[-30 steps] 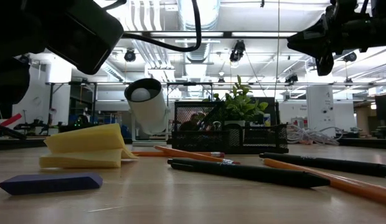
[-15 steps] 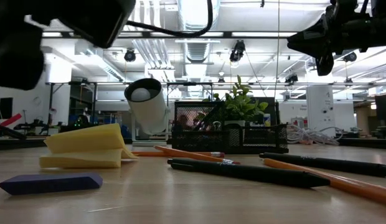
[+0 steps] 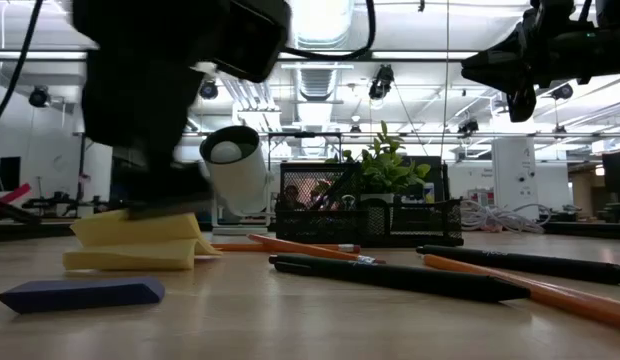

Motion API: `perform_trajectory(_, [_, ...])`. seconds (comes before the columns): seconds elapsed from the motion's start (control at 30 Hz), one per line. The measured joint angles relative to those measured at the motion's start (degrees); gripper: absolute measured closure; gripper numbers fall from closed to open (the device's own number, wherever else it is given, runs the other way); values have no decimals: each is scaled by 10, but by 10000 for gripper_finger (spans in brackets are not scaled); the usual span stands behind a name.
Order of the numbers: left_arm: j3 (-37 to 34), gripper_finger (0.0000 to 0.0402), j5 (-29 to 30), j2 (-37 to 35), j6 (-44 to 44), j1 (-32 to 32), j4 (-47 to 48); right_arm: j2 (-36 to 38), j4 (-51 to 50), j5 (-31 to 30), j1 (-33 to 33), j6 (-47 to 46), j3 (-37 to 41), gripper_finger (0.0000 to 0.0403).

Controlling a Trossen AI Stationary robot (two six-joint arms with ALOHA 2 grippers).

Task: Pick and place office supplies into organizer
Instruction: Put the black binder clip into the black desk organizer

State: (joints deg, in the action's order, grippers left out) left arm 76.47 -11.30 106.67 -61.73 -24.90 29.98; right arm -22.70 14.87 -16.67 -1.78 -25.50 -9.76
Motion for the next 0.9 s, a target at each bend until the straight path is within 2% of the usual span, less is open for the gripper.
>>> perform_trajectory(0.57, [0, 402, 30, -1, 169, 104, 1, 0, 0, 0, 0, 0, 0, 351])
perform_trajectory(0.9, [16, 402, 84, -3, 230, 154, 1, 0, 0, 0, 0, 0, 0, 351])
